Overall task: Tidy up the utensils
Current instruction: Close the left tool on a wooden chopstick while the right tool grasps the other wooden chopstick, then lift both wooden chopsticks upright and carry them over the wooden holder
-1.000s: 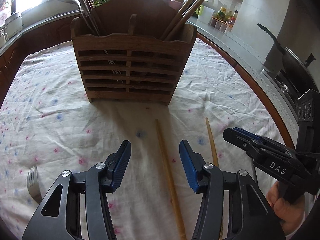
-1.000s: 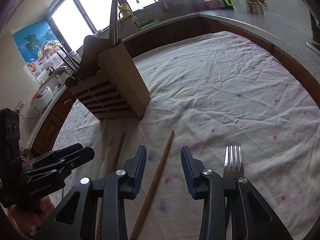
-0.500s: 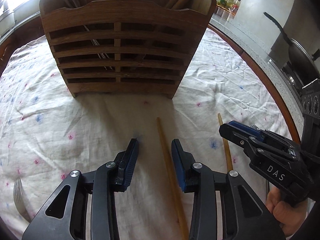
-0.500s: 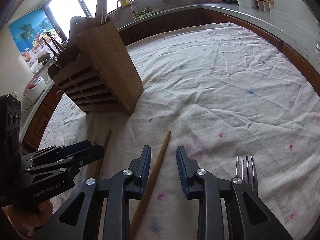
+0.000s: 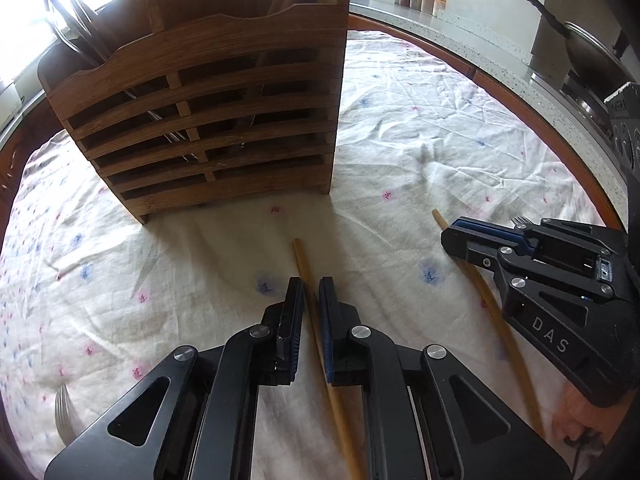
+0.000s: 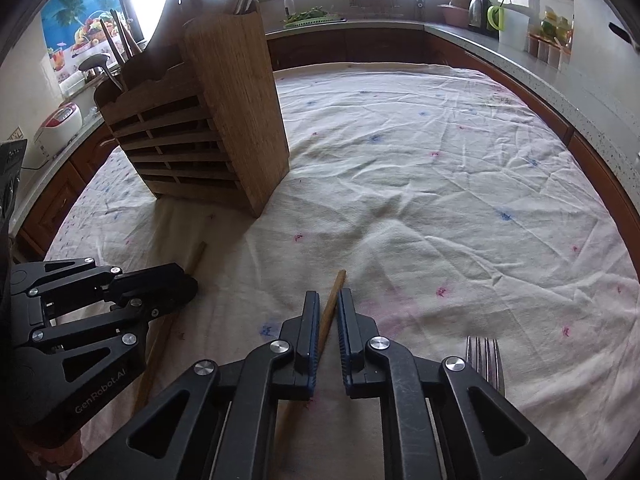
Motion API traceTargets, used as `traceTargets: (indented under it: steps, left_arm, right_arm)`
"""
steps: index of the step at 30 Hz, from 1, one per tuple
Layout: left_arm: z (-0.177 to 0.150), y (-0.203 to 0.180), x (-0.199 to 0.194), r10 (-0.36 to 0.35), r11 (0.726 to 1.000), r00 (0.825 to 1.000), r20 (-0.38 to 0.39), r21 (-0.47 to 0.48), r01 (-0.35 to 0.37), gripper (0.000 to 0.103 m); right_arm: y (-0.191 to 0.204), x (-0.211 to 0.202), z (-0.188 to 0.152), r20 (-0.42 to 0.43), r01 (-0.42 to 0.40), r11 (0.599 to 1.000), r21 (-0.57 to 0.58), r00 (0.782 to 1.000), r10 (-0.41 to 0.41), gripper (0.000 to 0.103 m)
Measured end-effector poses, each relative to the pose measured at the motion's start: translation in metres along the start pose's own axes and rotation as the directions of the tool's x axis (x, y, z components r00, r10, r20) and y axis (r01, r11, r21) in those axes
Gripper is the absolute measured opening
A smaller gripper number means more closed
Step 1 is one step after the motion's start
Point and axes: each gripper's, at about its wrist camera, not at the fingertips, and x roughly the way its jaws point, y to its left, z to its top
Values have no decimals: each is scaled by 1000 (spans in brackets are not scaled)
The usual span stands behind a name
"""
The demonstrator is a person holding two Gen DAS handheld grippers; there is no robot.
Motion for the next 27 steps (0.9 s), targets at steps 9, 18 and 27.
traceTargets:
  steps: [9,18,27]
  left_arm:
    - [-11,21,-39,-86,990,994,67,-108,93,4]
    - [-24,51,-113,-130,968,967,217,-182,171,4]
    - [-33,63,-187,-131,957,914,385,-191,217,4]
  right_arm:
    - [-5,-43,-2,59,-124,989,84,991,119,5]
    - [9,-106,9,192,-194,979,58,965,179,5]
    - [26,-157,16,303,-220,976,4,930,208,5]
